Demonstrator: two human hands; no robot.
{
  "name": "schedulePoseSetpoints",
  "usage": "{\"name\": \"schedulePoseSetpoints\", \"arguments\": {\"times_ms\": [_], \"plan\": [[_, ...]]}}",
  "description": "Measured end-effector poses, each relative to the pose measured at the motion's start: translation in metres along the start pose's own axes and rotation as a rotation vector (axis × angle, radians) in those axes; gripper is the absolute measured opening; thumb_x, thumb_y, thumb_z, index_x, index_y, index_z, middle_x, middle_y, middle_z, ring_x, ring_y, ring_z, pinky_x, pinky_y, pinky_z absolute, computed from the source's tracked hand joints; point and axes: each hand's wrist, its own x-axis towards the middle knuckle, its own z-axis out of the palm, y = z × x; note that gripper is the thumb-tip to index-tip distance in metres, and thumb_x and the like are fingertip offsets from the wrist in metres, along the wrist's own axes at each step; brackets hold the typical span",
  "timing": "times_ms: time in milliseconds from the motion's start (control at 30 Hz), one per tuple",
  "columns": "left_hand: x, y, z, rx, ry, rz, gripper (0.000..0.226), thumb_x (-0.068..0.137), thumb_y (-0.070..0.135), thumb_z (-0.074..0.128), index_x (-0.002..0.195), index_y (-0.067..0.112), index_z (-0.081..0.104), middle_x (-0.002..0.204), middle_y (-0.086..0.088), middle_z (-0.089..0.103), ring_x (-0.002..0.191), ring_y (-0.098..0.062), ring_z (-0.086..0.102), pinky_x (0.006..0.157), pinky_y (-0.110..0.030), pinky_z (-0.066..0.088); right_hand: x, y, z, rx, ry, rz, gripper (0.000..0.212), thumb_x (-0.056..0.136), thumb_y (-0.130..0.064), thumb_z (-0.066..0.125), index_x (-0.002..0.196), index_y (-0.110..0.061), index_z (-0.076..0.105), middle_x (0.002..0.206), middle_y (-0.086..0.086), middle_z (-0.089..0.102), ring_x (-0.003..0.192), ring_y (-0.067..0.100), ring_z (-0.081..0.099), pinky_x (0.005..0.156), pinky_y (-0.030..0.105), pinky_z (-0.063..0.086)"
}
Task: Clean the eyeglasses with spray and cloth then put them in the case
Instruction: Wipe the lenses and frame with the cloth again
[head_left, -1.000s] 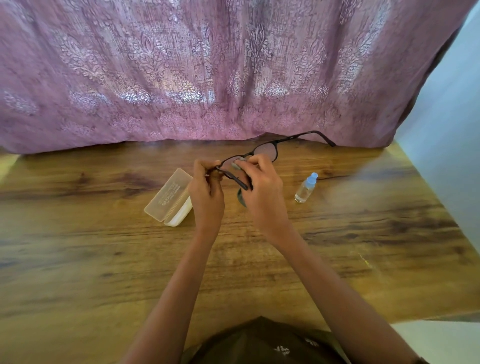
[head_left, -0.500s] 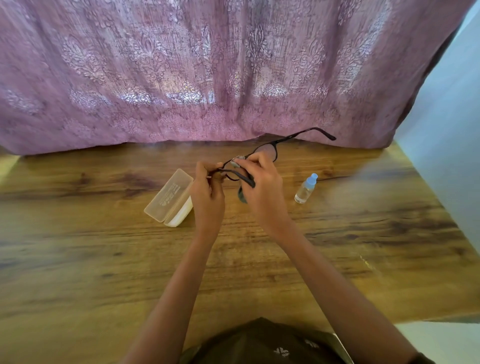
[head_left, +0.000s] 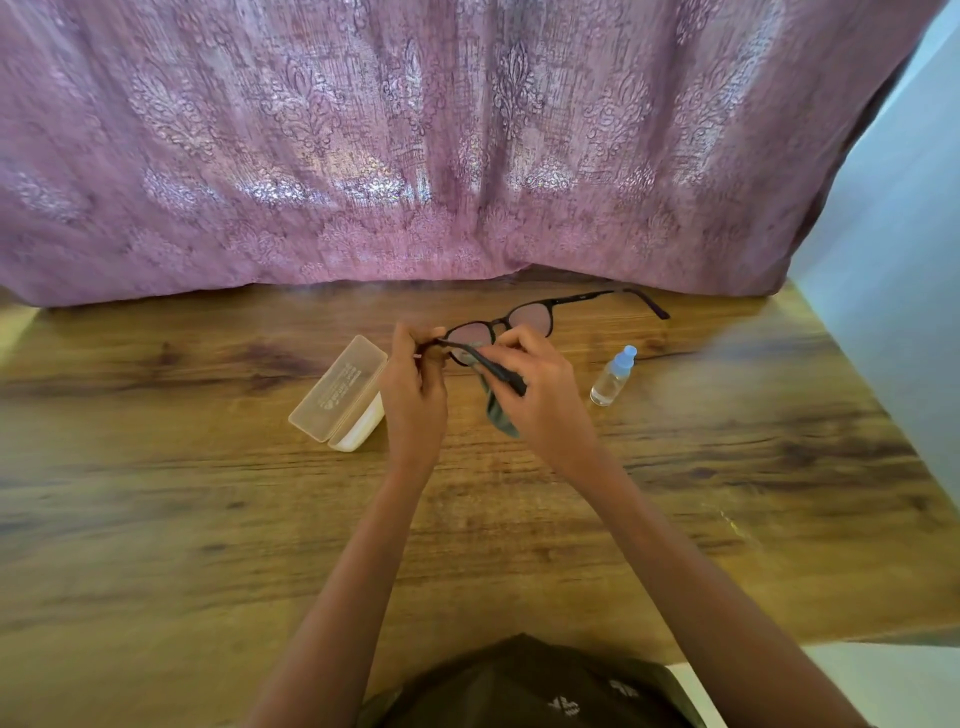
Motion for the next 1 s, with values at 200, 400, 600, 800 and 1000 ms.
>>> {"name": "schedulePoseSetpoints", "arguments": {"times_ms": [200,400,600,800,1000], "plan": [[0.001,0.001,0.0,-0.006,0.008,-0.001,0.027,0.095,-0.001,0.045,0.101,0.025,0.052,0.088,0.018,0.061,0.08,0.002,0.06,0.067,-0.007,0.043,-0.003,0.003,0.003,-0.099,0.059,0.024,0.023,0.085,0.005,0.069,0.108,0.005,0.07,0.094,0.016,0.06,0.08,0.02,0.06,0.074,0.017,0.046],[-0.002,-0.001,0.003,-0.013,-0.021,-0.024,0.024,0.094,-0.002,0.043,0.101,0.017,0.054,0.083,0.015,0.059,0.073,-0.001,0.058,0.065,-0.012,0.043,-0.006,-0.005,0.015,-0.068,0.035,-0.015,0.019,0.086,0.004,0.069,0.105,0.003,0.07,0.094,0.014,0.059,0.076,0.018,0.059,0.069,0.027,0.051],[-0.003,0.004,0.003,-0.029,-0.013,-0.014,0.026,0.094,0.0,0.043,0.1,0.023,0.052,0.083,0.016,0.059,0.074,0.003,0.058,0.065,-0.008,0.042,0.003,-0.008,0.014,-0.01,0.075,-0.013,0.025,0.088,0.002,0.067,0.113,0.001,0.07,0.099,0.012,0.06,0.086,0.013,0.059,0.076,0.017,0.05],[-0.005,0.004,0.002,0.016,-0.017,-0.002,0.028,0.094,-0.001,0.046,0.098,0.026,0.051,0.086,0.018,0.061,0.078,-0.008,0.06,0.067,-0.017,0.046,0.006,-0.004,0.011,-0.078,0.093,0.029,0.024,0.088,0.002,0.067,0.112,0.005,0.069,0.096,0.015,0.06,0.082,0.022,0.062,0.071,0.032,0.055],[-0.005,0.005,0.003,0.035,0.012,0.006,0.027,0.094,-0.001,0.048,0.098,0.026,0.051,0.085,0.017,0.06,0.079,-0.01,0.061,0.067,-0.02,0.048,0.004,0.004,0.018,-0.12,0.132,0.07,0.024,0.085,0.009,0.068,0.109,0.005,0.07,0.093,0.014,0.058,0.078,0.02,0.062,0.068,0.03,0.055]]}}
